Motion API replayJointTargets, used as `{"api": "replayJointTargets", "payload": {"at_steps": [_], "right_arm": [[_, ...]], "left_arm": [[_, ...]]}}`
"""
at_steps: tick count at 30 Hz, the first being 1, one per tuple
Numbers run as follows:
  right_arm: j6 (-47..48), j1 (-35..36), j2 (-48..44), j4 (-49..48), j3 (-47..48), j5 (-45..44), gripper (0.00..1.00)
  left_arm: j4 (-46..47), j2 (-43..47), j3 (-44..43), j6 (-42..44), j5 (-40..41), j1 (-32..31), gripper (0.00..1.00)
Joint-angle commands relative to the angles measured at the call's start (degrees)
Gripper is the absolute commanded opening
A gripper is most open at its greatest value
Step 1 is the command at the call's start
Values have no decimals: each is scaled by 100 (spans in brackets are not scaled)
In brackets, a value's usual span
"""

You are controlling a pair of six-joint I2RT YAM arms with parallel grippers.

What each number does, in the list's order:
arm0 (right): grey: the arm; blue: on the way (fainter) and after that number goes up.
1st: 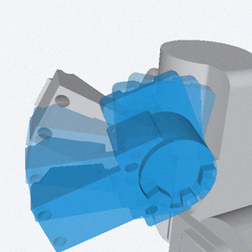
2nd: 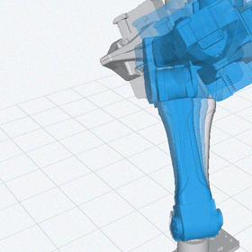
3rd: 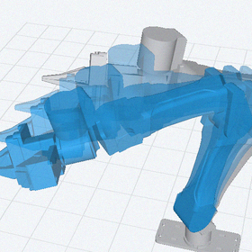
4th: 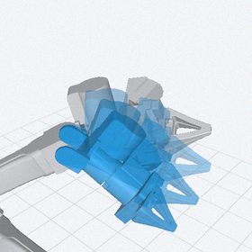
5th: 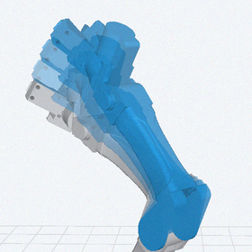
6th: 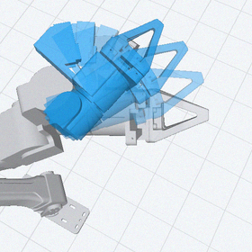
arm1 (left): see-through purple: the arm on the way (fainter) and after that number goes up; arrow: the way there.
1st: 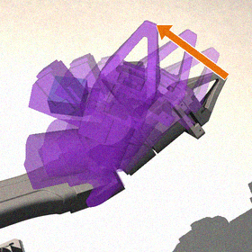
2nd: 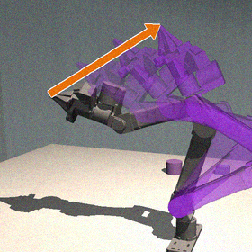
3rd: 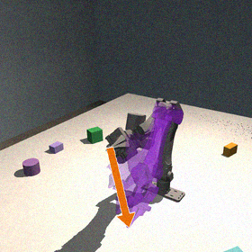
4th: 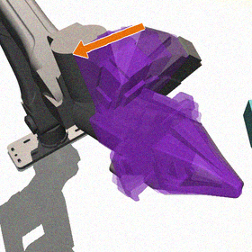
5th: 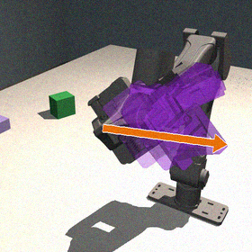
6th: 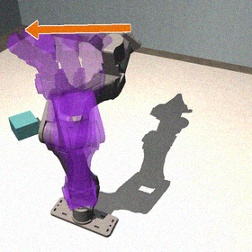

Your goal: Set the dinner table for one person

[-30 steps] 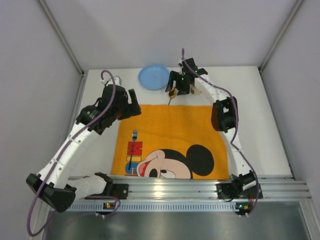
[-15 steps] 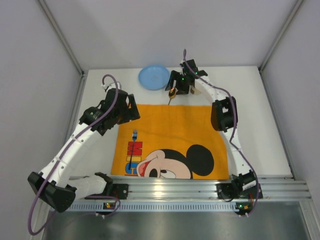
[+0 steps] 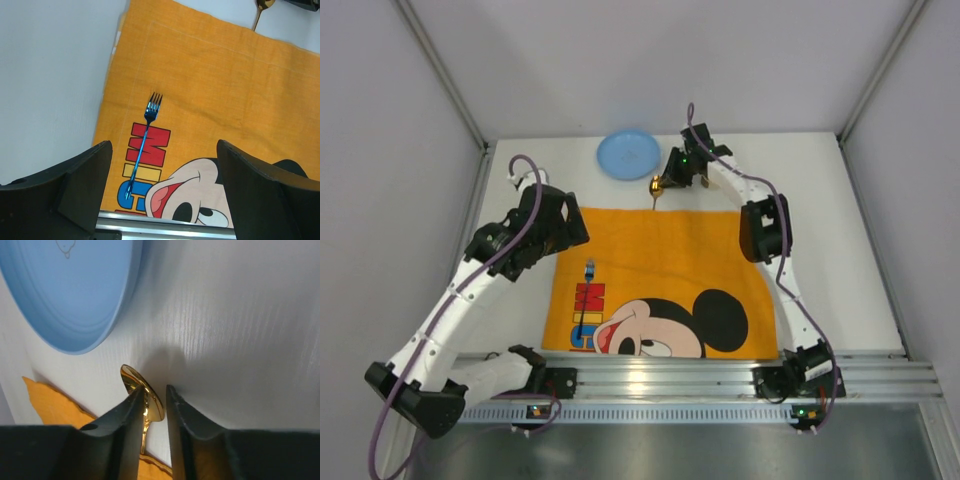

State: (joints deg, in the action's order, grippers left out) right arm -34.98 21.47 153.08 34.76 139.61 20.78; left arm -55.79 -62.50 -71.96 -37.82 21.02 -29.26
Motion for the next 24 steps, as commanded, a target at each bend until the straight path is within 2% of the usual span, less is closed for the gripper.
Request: {"api": "replayJointTargets", "payload": {"at_steps": [1,3,4,7,15,24], "right_arm": [[0,50,144,-84,58,-74,22],[9,59,135,-110,40,-65,17],[0,50,126,-110,14,-65,9],[0,50,82,-145,-65,-65,0],[26,15,-585,-453,-838,76,0],[483,-170,-1394,-427,-708,-952,0]], "left_arm": [[-204,229,16,-67,236,-19,91],[-204,273,33,-59,271,-19,91],[-213,282,42,-58,280,-19,91],[-187,317,68,-50,289,-10,91],[-11,318,139,73,219,-19,91],[384,142,192,372,-27,-19,92]]}}
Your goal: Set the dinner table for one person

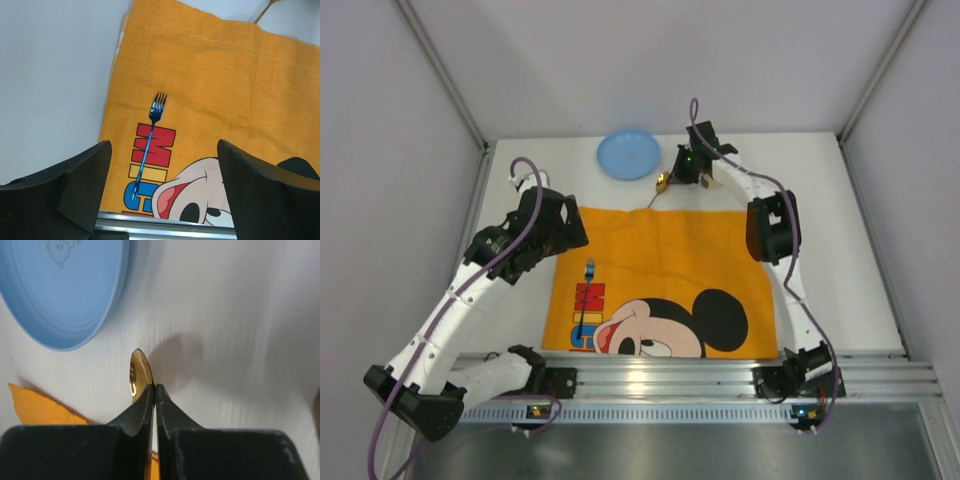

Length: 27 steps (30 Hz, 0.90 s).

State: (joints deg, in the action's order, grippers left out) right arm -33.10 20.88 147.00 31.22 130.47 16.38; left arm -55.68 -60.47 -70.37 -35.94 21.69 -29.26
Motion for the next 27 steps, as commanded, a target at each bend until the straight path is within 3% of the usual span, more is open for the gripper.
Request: {"api": "replayJointTargets", "payload": {"at_steps": [1,10,17,23,27], "right_arm": [[348,-137,-848,-55,267,-696,0],[910,-164,-1752,-63,979,-1620,0],[1517,-269,-2930,-108,656,-2034,0],[2211,-322,-4632,-99,-1346,-1253,0],[2659,-383,-5663,-81,-3539,-287,0]], "left_arm": [[400,-79,23,219,-112,-19,92],[690,-176,32,448,-279,-10,93],[1076,-404,146,518,-640,-1,93],[1331,-562,199,597,-877,-1,93],[1446,-624,234,659,-1105,7,93]]}}
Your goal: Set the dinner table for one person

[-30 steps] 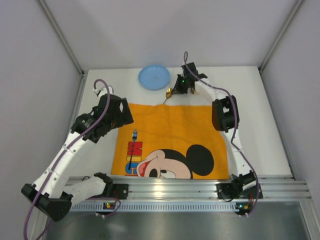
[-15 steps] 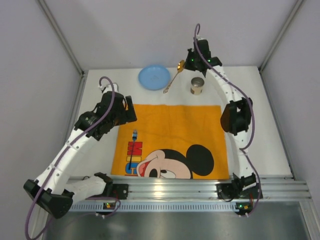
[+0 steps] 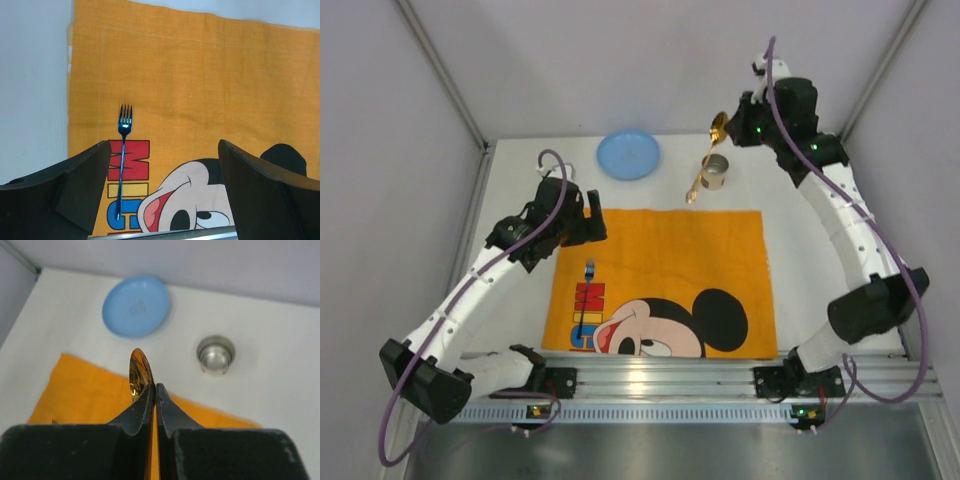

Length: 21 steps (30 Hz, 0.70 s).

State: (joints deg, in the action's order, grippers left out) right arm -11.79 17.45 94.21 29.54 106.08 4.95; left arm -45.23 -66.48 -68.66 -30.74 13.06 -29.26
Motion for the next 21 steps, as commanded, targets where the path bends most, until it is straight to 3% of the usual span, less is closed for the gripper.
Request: {"api": "replayJointTargets", "payload": {"at_steps": [1,8,21], "right_arm": [[581,-101,-691,183,-1420,945,0],[1126,-163,-1282,1124,-3249,964,0],[766,-75,-1564,747,-4824,473,0]], "left_arm": [[410,-41,90,147,-286,8,93],[445,-120,195,191,-638,-1,93],[384,29,336,7,-743,-1,92]]}}
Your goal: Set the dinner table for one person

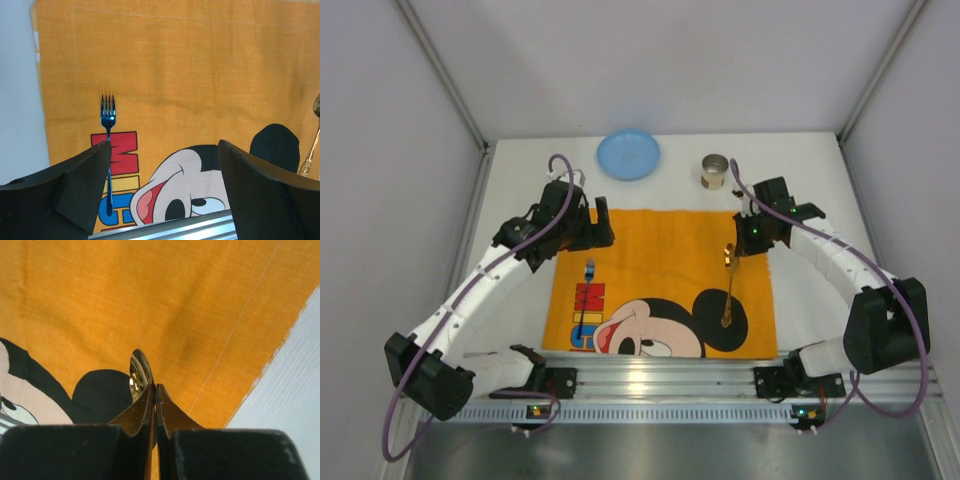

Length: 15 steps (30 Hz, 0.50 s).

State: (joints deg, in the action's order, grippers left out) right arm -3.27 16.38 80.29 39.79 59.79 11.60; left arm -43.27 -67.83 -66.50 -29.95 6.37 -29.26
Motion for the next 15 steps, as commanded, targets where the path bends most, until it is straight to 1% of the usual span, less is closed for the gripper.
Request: {"api": "replayJointTargets", "payload": {"at_steps": [1,4,10,15], "right_arm": [[-104,40,-128,-305,-257,-254,0],[-130,154,73,-384,-319,-622,0],[-42,304,697,-376,-20,-931,0],[-95,418,733,-384,-90,-1063,0]], "left_arm": [[178,217,189,-107,-83,-1,92],[143,305,278,-195,-127,-1,92],[47,358,252,-230,-40,-1,92],[-6,429,225,-344,31,-1,92]]}}
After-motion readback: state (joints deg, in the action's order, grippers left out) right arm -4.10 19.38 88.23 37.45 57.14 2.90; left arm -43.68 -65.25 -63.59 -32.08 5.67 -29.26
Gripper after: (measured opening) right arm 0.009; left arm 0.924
